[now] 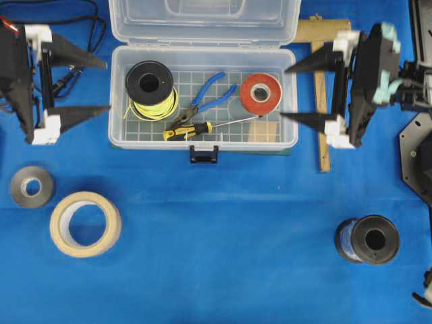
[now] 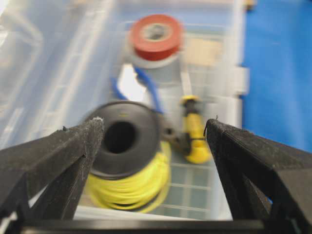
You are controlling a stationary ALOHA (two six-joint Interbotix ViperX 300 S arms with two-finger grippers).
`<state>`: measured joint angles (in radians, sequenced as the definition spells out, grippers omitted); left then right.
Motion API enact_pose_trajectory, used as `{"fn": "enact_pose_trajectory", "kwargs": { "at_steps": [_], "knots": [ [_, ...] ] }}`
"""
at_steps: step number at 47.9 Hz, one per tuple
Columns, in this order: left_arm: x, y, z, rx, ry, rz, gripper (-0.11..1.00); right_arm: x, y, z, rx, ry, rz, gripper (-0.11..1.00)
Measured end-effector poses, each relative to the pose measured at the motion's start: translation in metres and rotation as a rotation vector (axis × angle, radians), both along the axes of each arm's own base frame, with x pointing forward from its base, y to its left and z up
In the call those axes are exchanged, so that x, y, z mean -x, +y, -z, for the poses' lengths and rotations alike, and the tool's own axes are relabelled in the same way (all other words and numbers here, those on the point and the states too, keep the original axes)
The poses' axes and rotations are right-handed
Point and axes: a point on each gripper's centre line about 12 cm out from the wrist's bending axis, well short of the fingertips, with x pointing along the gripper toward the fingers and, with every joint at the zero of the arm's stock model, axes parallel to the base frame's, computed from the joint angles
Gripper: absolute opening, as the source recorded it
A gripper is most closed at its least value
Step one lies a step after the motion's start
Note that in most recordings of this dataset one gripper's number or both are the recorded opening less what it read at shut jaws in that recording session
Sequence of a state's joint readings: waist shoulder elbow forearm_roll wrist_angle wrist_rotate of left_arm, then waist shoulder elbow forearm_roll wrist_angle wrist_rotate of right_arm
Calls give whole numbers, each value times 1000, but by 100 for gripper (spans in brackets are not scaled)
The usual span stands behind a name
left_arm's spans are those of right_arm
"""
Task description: Open the tool box with both arms.
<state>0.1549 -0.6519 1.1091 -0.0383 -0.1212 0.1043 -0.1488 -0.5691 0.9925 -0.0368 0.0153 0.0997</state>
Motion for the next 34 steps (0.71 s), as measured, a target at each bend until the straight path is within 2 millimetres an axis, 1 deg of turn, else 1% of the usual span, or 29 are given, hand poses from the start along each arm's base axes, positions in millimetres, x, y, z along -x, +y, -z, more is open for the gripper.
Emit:
{"fn": "enact_pose_trajectory", "kwargs": {
  "at_steps": [5,10,14,18,24,28,34],
  "knots": [
    [0,-6,2,8,5,23,90,0,12,2,-2,17,-42,84],
    [2,-8,3,8,14,29,90,3,12,2,-2,23,-42,84],
    [7,-9,3,11,22,29,90,9,12,1,-3,26,-41,84],
    [15,-10,-2,8,10,31,90,20,14,-5,-1,14,-42,84],
    [32,-12,-8,5,-24,32,90,42,16,-11,4,-15,-40,84],
    [45,-14,-6,4,-38,33,90,58,17,-10,6,-30,-39,84],
    [60,-16,-5,4,-50,34,90,76,19,-5,3,-57,-36,84]
  ]
}}
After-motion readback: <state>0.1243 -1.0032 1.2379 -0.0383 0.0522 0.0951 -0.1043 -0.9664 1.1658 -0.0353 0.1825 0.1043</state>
